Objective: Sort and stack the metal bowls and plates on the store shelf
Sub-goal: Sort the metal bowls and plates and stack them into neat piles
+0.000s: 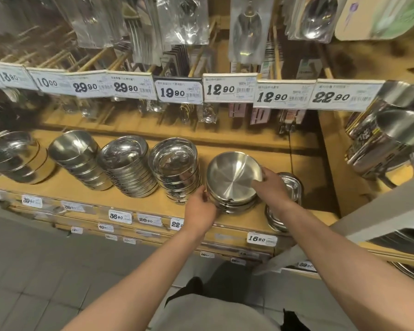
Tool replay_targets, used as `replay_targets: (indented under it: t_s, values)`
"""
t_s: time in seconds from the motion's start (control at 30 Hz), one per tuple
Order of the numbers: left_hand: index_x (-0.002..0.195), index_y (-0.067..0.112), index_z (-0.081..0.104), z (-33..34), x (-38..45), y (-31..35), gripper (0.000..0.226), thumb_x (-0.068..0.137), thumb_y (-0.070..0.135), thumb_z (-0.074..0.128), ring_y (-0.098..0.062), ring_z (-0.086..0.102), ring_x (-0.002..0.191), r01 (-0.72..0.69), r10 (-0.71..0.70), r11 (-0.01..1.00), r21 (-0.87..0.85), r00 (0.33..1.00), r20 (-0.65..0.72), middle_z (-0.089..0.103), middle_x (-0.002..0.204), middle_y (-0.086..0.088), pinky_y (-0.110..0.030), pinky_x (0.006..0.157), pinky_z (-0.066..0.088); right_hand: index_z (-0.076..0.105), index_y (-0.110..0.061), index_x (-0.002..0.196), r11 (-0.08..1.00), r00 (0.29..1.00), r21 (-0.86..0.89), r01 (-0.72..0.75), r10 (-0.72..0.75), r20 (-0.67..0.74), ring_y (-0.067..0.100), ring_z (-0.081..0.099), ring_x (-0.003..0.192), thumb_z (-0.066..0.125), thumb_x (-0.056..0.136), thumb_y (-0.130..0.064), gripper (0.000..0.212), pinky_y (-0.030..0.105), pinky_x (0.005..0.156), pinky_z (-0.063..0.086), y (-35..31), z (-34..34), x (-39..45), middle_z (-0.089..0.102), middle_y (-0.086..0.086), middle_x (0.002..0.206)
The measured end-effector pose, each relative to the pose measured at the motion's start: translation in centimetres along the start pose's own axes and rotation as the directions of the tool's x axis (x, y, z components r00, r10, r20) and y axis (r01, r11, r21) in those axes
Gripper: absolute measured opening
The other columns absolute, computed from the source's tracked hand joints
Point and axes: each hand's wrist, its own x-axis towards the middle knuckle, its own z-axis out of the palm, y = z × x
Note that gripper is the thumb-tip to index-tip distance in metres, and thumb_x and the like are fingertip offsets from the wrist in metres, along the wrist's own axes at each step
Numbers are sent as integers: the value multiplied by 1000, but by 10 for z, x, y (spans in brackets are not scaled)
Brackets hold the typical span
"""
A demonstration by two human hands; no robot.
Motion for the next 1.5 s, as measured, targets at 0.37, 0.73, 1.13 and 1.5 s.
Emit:
replay_targets:
  t_s: [0.37, 0.73, 1.13, 1.5]
  values:
    - [136, 22, 53, 2, 15, -6, 59, 85, -8, 55, -27, 63, 116, 120, -89, 983, -136, 973, 215, 64, 119, 7, -53, 106, 48, 67, -27, 107, 999, 999, -8, -49, 49, -16, 27, 65, 95, 57, 87, -9, 29, 50, 84, 60, 0, -5, -2, 66, -3, 92]
    - [131, 16, 55, -2, 29, 1, 34, 97, 18, 53, -7, 62, 95, 2, -9, 997, 75, 995, 96, 66, 110, 8, -23, 77, 53, 55, -10, 137, 988, 984, -140, -71, 46, -171, 37, 64, 111, 67, 87, -19, 53, 49, 95, 54, 2, -7, -11, 65, 14, 125]
    - [135, 16, 56, 10, 29, 7, 37, 101, 12, 41, -13, 56, 101, -81, 74, 993, 87, 994, 78, 62, 120, 3, -26, 82, 42, 74, -13, 111, 994, 968, -75, -75, 54, -246, 33, 72, 81, 62, 87, -8, 28, 49, 79, 61, 1, -2, -19, 72, 8, 87]
    - [149, 17, 46, 7, 28, 6, 45, 106, 11, 34, -18, 55, 124, -69, 69, 998, -8, 992, 109, 60, 138, -3, -26, 99, 48, 73, -13, 119, 994, 965, -97, -59, 32, -260, 33, 72, 79, 61, 88, -7, 34, 46, 81, 60, 3, 4, -24, 75, 11, 83]
